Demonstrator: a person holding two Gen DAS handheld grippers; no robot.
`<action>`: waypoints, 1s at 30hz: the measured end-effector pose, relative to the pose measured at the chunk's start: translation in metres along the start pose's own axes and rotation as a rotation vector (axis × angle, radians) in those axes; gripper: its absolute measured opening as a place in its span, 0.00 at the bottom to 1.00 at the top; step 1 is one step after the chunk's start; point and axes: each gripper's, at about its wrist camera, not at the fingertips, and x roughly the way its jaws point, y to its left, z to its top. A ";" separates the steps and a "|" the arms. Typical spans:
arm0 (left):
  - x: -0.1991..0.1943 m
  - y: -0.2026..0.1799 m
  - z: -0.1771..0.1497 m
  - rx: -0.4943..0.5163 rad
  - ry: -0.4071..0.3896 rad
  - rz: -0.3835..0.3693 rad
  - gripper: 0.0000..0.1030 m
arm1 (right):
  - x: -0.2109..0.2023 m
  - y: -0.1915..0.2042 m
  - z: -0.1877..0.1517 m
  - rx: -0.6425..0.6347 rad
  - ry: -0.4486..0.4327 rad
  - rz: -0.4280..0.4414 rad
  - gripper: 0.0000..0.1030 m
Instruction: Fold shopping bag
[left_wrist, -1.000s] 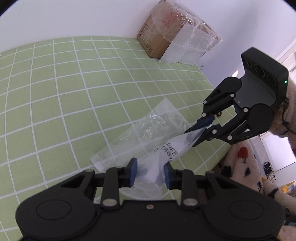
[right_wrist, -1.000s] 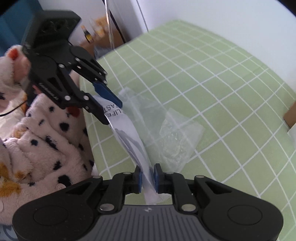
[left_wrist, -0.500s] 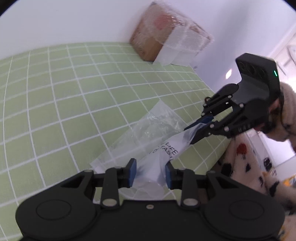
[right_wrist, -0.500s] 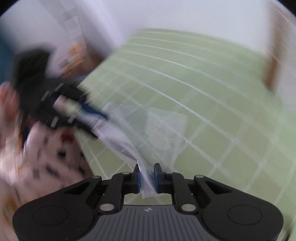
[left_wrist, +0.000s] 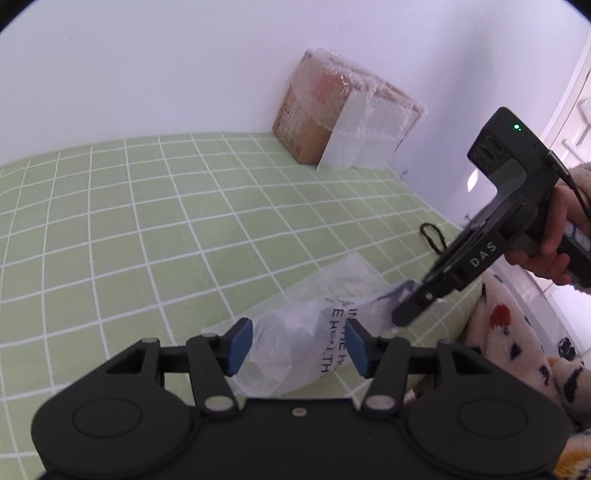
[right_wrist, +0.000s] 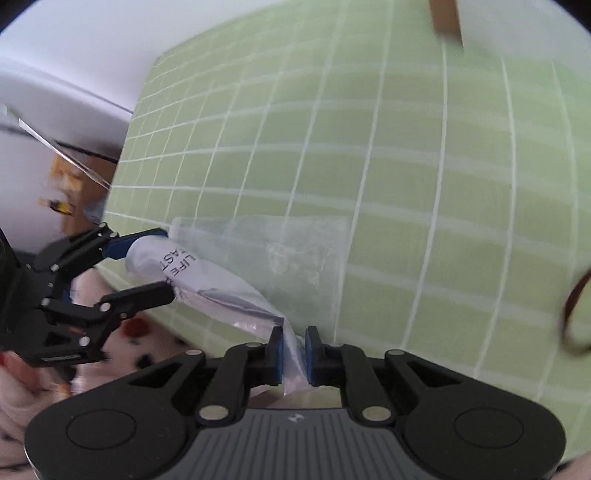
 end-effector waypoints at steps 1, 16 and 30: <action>0.001 0.000 0.000 -0.007 -0.017 0.005 0.50 | -0.003 -0.001 0.001 -0.007 -0.030 -0.018 0.12; -0.022 -0.033 0.037 0.224 -0.190 0.038 0.54 | -0.016 0.025 -0.022 -0.449 -0.208 -0.266 0.08; 0.015 -0.030 0.065 0.093 -0.117 -0.010 0.54 | 0.021 0.071 -0.082 -1.283 -0.150 -0.457 0.07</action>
